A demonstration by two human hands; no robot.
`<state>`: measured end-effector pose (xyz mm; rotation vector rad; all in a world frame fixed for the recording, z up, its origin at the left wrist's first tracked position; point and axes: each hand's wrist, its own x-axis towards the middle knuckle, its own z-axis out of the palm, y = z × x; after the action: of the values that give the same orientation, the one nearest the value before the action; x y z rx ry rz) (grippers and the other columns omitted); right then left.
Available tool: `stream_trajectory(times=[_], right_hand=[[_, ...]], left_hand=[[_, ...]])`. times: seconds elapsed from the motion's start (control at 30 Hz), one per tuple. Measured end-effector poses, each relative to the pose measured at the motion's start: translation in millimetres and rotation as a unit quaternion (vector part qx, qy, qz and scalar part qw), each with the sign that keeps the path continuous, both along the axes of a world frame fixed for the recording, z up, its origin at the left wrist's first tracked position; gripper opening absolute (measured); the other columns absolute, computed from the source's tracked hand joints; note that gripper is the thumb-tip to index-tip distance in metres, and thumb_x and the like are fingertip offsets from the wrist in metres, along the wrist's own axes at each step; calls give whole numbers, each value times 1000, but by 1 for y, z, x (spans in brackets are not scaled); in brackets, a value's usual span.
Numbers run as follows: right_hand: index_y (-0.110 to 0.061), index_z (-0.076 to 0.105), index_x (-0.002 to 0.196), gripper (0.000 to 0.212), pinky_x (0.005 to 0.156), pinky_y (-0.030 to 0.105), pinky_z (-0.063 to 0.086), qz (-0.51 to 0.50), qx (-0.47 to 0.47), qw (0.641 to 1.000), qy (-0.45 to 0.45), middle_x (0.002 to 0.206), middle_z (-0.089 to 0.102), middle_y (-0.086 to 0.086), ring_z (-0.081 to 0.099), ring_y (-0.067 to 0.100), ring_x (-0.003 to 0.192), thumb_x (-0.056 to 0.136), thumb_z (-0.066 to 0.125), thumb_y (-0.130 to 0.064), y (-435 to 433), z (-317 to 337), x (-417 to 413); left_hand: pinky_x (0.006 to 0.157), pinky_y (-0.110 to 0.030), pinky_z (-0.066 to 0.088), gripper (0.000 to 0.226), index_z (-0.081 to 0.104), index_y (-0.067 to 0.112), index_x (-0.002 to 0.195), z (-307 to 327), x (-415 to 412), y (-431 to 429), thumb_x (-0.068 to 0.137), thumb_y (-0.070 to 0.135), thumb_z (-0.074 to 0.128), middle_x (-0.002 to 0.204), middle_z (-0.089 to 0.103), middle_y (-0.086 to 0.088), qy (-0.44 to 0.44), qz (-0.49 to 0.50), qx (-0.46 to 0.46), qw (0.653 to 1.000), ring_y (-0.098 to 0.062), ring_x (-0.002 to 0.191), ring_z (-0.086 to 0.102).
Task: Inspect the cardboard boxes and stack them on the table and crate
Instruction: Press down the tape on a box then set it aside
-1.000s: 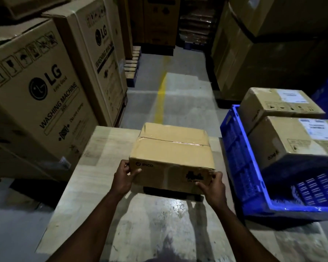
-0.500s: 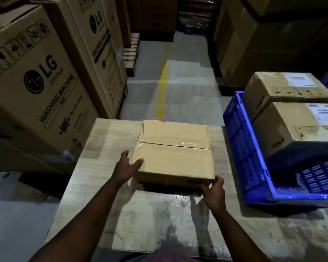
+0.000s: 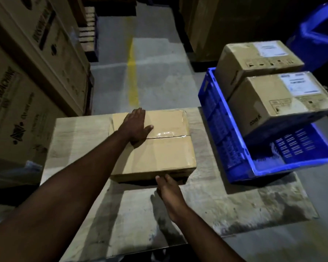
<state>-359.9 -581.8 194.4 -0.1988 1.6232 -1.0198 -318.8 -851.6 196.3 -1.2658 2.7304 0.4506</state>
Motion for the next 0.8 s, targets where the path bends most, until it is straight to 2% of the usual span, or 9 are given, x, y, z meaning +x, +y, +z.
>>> stream_trajectory(times=[0.1, 0.2, 0.33, 0.43, 0.5, 0.6, 0.67, 0.73, 0.8], right_hand=[[-17, 60, 123, 27, 105, 38, 46, -31, -11, 999, -10, 120, 63, -1, 58, 16, 113, 99, 56, -29, -4, 1, -4], [-15, 64, 108, 20, 88, 36, 47, -48, -8, 999, -9, 107, 67, 4, 61, 21, 103, 96, 59, -29, -3, 0, -12], [-11, 63, 120, 30, 73, 35, 51, -142, 18, 990, -6, 110, 69, 13, 64, 29, 102, 92, 61, -22, 0, 1, -48], [-6, 53, 132, 57, 69, 35, 48, -207, 55, 977, 26, 120, 63, 19, 61, 34, 101, 89, 54, -44, -12, -1, -81], [-12, 47, 138, 76, 75, 38, 50, -194, 71, 976, 67, 129, 59, 19, 61, 35, 106, 79, 47, -60, -28, 0, -97], [-13, 59, 122, 43, 78, 35, 53, -136, 36, 986, 85, 115, 66, 11, 64, 28, 98, 99, 42, -44, -50, 15, -114], [-12, 61, 120, 35, 88, 39, 54, -87, 38, 990, 105, 113, 66, 9, 63, 25, 100, 103, 41, -34, -63, 23, -122], [-13, 59, 124, 33, 96, 40, 50, -60, 37, 988, 136, 117, 64, 9, 61, 25, 103, 103, 40, -31, -75, 26, -124], [-14, 56, 128, 36, 90, 37, 47, -10, 42, 980, 196, 121, 62, 9, 59, 24, 104, 104, 37, -33, -83, 22, -125]], left_hand=[[120, -45, 16, 83, 18, 5, 153, -3, -6, -5, 95, 60, 39, 161, 19, -16, 5, -1, -17, 1000, -31, 148, 18], [120, -46, 16, 81, 17, 8, 154, -4, 1, -4, 95, 60, 38, 161, 18, -14, 13, -9, -18, 1000, -31, 148, 17], [120, -47, 12, 74, 16, 16, 155, -5, 28, 5, 97, 58, 36, 163, 14, -12, 16, 15, -35, 999, -29, 150, 11], [121, -46, 9, 72, 15, 20, 156, -3, 53, 19, 98, 58, 33, 164, 8, -10, 30, 56, -40, 997, -28, 151, 5], [122, -45, 7, 72, 12, 23, 157, -6, 73, 32, 98, 60, 30, 165, 2, -8, 39, 95, -40, 994, -26, 152, 0], [122, -43, 9, 75, 7, 24, 157, -15, 100, 51, 97, 62, 31, 165, -2, -4, 83, 162, -15, 983, -23, 152, -2], [122, -41, 13, 82, 3, 21, 158, -19, 111, 63, 96, 63, 36, 165, 0, -5, 145, 213, 44, 965, -22, 152, 2], [118, -37, 21, 87, 3, 16, 158, -20, 116, 73, 94, 61, 41, 164, 12, -7, 209, 265, 111, 935, -24, 149, 17], [106, -34, 35, 82, 8, 17, 157, -19, 117, 81, 95, 57, 45, 158, 32, -8, 233, 297, 140, 915, -29, 138, 40]])
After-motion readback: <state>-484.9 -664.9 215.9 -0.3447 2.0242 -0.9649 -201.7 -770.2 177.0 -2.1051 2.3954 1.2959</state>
